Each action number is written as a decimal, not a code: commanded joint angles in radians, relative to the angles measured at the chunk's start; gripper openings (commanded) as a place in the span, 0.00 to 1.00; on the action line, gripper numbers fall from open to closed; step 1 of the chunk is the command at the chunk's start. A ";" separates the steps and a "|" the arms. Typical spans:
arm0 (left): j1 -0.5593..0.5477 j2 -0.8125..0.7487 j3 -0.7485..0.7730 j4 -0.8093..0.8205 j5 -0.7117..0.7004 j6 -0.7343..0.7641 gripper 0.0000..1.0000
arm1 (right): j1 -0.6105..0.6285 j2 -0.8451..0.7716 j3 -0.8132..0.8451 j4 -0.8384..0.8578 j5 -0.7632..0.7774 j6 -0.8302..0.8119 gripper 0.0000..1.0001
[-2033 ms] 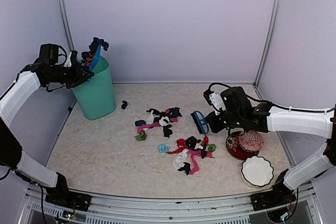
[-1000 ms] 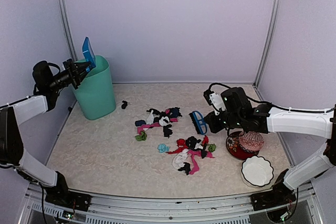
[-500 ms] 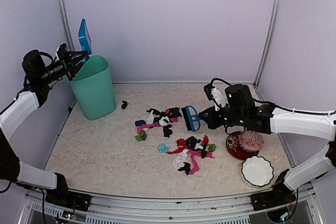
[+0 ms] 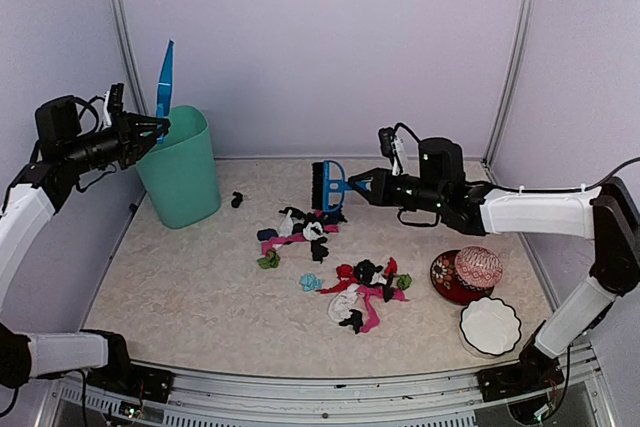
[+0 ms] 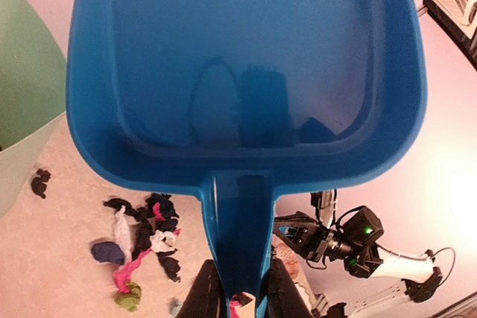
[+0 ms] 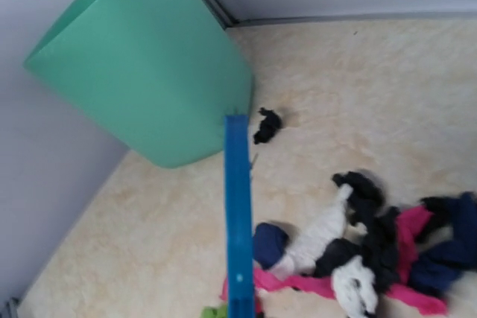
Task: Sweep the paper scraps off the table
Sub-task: Sweep the paper scraps at the center of the board.
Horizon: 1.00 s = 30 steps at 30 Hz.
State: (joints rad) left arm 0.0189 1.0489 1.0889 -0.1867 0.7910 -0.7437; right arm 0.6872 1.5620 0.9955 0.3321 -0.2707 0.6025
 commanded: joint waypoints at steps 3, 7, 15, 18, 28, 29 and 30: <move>-0.011 -0.069 -0.048 -0.160 -0.129 0.212 0.00 | 0.000 0.195 0.094 0.201 -0.019 0.232 0.00; -0.026 -0.075 -0.051 -0.230 -0.180 0.272 0.00 | 0.032 0.351 0.176 0.261 0.030 0.345 0.00; -0.043 -0.100 -0.046 -0.325 -0.269 0.339 0.00 | 0.096 0.675 0.494 0.319 0.067 0.540 0.00; -0.046 -0.112 -0.055 -0.347 -0.271 0.353 0.00 | 0.119 0.769 0.609 0.316 0.107 0.580 0.00; -0.054 -0.132 -0.085 -0.394 -0.285 0.368 0.00 | 0.157 1.083 1.035 0.212 0.225 0.707 0.00; -0.055 -0.135 -0.084 -0.400 -0.286 0.368 0.00 | 0.159 1.113 1.077 0.202 0.233 0.719 0.00; -0.057 -0.137 -0.083 -0.405 -0.286 0.369 0.00 | 0.161 1.145 1.126 0.181 0.240 0.727 0.00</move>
State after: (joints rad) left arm -0.0273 0.9356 1.0092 -0.5697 0.5144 -0.3965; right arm 0.8364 2.6038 1.9820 0.5705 -0.0978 1.2625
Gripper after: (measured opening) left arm 0.154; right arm 0.041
